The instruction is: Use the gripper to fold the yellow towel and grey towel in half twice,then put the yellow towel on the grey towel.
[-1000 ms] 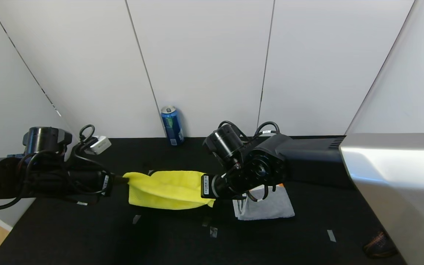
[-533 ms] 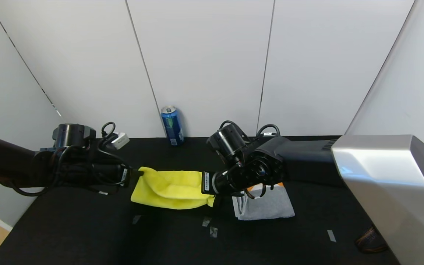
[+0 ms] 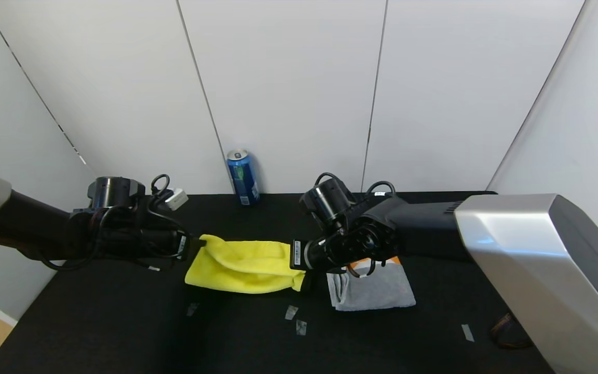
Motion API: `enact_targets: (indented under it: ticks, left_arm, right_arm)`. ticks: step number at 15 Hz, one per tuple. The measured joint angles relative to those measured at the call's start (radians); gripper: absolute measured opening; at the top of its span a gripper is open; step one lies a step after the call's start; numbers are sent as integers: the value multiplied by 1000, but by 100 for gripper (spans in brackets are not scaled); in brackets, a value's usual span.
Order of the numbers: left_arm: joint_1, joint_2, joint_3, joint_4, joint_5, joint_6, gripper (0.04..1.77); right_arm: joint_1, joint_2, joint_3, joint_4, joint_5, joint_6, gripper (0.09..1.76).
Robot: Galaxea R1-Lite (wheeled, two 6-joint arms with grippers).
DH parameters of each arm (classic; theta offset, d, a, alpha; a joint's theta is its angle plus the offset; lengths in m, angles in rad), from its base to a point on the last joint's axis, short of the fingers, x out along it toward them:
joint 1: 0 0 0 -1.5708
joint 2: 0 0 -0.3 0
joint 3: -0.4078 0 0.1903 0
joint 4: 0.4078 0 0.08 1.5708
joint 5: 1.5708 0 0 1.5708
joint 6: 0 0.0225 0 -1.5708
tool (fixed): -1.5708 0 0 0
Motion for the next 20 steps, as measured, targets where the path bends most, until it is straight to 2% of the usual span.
enact_targets:
  ticks: [3,13,14,15,17,20]
  left_arm:
    - [10,13,-20,1,25,-5,10]
    - [21,22,-26,-15,28,1,11]
    - [21,22,-25,-15,28,1,32]
    - [20,22,-25,-15,28,1,48]
    - [19,22,-25,-15,28,1,76]
    - [19,22,-26,-15,28,1,106]
  right_arm:
    - [-7,14,-1,-39,3,4,14]
    - [-32,28,-1,-88,-6,8,14]
    - [-34,28,0,-91,-6,12,14]
    - [-36,28,3,-92,-5,14,24]
    - [-37,27,5,-96,-5,15,58]
    - [-37,26,5,-127,-7,27,94]
